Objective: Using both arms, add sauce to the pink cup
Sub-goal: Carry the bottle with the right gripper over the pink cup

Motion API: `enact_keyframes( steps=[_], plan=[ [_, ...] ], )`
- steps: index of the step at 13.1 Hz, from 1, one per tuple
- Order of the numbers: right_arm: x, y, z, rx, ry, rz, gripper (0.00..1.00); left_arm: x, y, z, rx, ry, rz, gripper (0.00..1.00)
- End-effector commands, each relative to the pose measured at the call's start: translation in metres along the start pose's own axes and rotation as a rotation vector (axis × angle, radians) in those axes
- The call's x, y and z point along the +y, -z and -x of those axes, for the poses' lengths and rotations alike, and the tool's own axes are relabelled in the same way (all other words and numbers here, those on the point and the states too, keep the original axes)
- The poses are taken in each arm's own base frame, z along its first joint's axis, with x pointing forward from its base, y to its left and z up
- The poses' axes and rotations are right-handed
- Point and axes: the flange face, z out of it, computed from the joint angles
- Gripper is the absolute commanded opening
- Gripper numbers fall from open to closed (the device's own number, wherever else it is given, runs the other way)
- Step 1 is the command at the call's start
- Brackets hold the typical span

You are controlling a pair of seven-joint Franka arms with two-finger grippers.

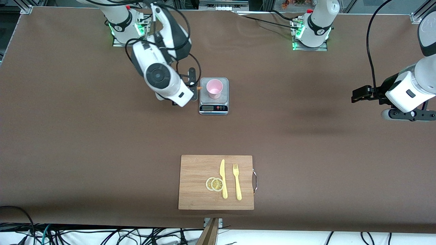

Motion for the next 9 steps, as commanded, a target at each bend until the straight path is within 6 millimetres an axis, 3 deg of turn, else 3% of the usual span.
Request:
enact_keyframes(
  steps=[1, 5, 9],
  plan=[
    [-0.021, -0.001, -0.023, -0.063, -0.05, 0.065, 0.2, 0.0, 0.004, -0.003, -0.001, -0.026, 0.001, 1.0],
    [-0.045, -0.019, -0.06, -0.198, -0.104, 0.152, 0.21, -0.001, 0.004, -0.003, -0.001, -0.025, 0.001, 1.0],
    [-0.053, -0.037, -0.075, -0.28, -0.141, 0.208, 0.21, 0.0, 0.004, -0.003, -0.001, -0.026, 0.001, 1.0]
  ],
)
